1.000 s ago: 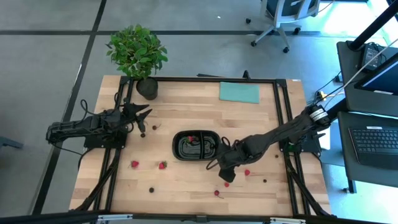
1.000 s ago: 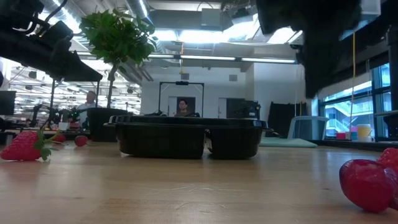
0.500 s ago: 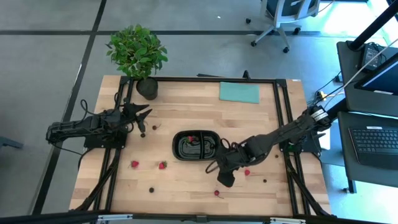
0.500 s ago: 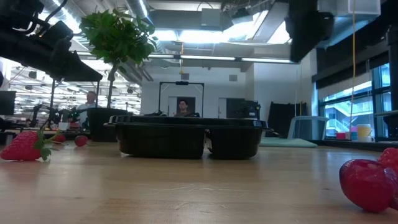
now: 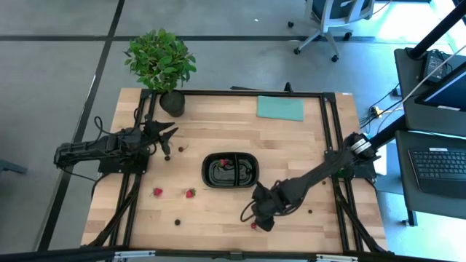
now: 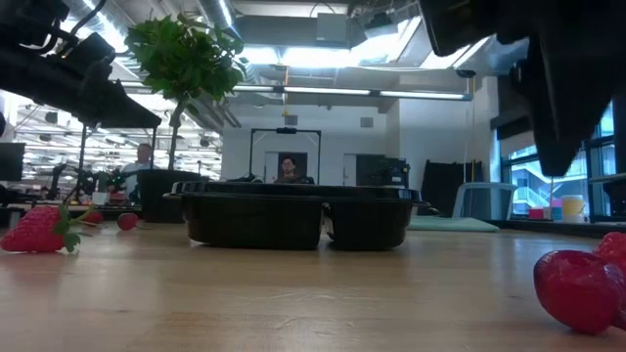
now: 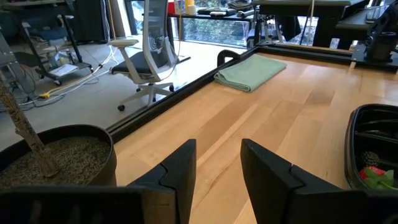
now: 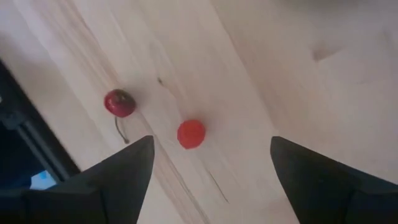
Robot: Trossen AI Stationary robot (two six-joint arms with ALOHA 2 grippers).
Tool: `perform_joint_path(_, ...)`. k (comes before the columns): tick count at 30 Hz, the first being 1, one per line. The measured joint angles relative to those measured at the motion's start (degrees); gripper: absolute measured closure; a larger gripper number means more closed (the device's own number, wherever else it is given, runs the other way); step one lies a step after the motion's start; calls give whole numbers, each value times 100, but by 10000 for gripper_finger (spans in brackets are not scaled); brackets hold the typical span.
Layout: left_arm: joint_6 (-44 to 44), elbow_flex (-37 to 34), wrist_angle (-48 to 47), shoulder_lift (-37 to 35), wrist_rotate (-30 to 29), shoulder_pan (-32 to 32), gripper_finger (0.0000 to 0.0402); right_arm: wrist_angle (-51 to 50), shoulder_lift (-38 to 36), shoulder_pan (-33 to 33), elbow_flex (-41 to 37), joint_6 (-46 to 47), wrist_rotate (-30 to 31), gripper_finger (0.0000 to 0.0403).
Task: Pick and placing Produce into tupperware
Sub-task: Put the bottom red raspberry into the left section of the black bin
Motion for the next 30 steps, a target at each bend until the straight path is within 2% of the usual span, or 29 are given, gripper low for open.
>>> perform_joint_path(5, 0, 0, -2, 0, 1, 0, 282, 53, 166, 107, 0, 276, 4, 82)
perform_joint_path(30, -28, 0, -185, 0, 1, 0, 282, 409, 844, 276, -4, 319, 0, 82)
